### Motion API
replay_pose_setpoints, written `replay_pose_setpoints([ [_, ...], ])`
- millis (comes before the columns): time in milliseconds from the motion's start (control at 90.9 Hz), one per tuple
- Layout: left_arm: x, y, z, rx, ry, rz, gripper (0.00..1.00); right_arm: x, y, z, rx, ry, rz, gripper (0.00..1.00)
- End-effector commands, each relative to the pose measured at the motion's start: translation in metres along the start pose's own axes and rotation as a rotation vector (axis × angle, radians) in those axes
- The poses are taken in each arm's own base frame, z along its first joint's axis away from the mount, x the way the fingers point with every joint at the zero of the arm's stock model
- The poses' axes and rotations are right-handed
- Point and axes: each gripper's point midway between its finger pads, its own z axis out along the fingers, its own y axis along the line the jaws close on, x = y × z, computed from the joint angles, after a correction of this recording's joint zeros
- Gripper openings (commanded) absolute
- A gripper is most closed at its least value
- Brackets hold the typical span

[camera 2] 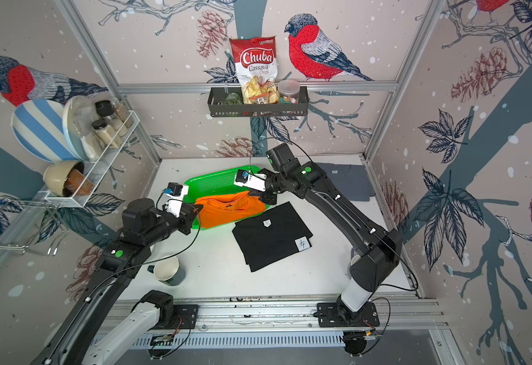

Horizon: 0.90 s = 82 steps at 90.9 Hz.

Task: Put the folded t-shirts into the basket
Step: Move the bin to the center of the board, then place the T-shirt in the bin.

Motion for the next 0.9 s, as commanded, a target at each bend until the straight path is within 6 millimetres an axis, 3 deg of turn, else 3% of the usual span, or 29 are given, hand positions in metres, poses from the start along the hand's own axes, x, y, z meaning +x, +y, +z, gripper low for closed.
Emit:
replay_pose_setpoints([
  [0, -0.016, -0.011, 0.003, 0.078, -0.067, -0.13, 0.0, 0.011, 0.008, -0.008, -0.058, 0.055, -0.037, 0.0],
  [132, -0.013, 0.001, 0.009, 0.029, -0.067, -0.268, 0.0, 0.014, 0.007, -0.004, -0.145, 0.065, -0.029, 0.0],
  [264, 0.004, 0.033, 0.006, -0.158, -0.012, -0.285, 0.0, 0.024, -0.018, 0.023, -0.138, 0.072, 0.011, 0.0],
  [374, 0.006, 0.048, 0.012, -0.188, -0.007, -0.312, 0.0, 0.032, -0.047, 0.049, -0.114, 0.087, 0.061, 0.0],
  [583, 0.009, 0.079, 0.038, -0.208, -0.005, -0.381, 0.0, 0.037, -0.091, 0.087, -0.052, 0.067, 0.1, 0.0],
  [891, 0.023, 0.128, 0.072, -0.296, 0.021, -0.4, 0.0, 0.05, -0.116, 0.135, 0.02, 0.058, 0.086, 0.0],
])
